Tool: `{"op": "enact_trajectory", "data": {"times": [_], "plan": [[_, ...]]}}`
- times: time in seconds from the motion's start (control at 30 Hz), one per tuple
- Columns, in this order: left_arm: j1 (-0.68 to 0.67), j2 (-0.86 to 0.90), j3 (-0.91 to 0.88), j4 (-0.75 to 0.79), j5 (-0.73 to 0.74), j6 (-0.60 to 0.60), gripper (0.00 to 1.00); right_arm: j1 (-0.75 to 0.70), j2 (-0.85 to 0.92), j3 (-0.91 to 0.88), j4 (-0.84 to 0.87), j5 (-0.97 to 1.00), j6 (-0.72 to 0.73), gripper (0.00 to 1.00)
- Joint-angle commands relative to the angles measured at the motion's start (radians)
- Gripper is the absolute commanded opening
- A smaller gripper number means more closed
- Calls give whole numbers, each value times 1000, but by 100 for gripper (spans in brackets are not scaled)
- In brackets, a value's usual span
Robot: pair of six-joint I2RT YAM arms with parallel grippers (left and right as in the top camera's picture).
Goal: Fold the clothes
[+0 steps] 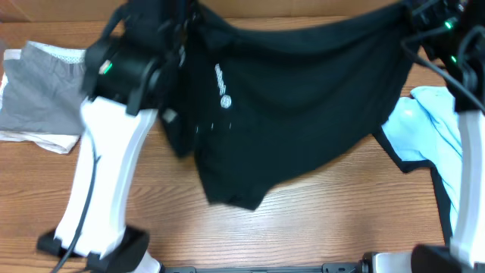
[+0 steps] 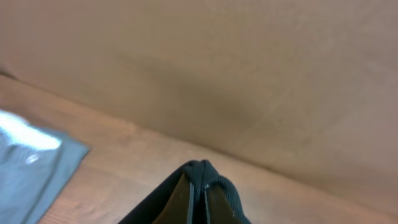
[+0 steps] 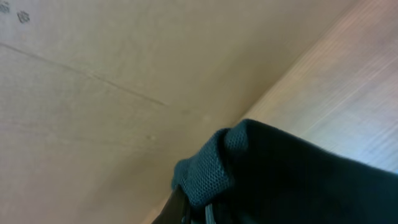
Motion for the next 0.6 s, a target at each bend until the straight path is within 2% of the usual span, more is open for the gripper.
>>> {"op": "enact_trajectory", "data": {"times": [0.0, 0.1, 0.23, 0.37, 0.57], "plan": [[88, 26, 11, 116, 82, 22, 4, 0, 43, 18, 101, -112, -19, 4], [169, 27, 33, 200, 143, 10, 4, 0, 47, 24, 201, -161, -18, 4], [264, 21, 165, 174, 213, 4, 4, -7, 46, 117, 182, -165, -28, 4], [325, 21, 281, 49, 286, 4, 4, -8, 46, 169, 112, -164, -35, 4], [329, 51, 280, -248, 294, 3, 5, -7, 58, 139, -92, -120, -61, 4]]}}
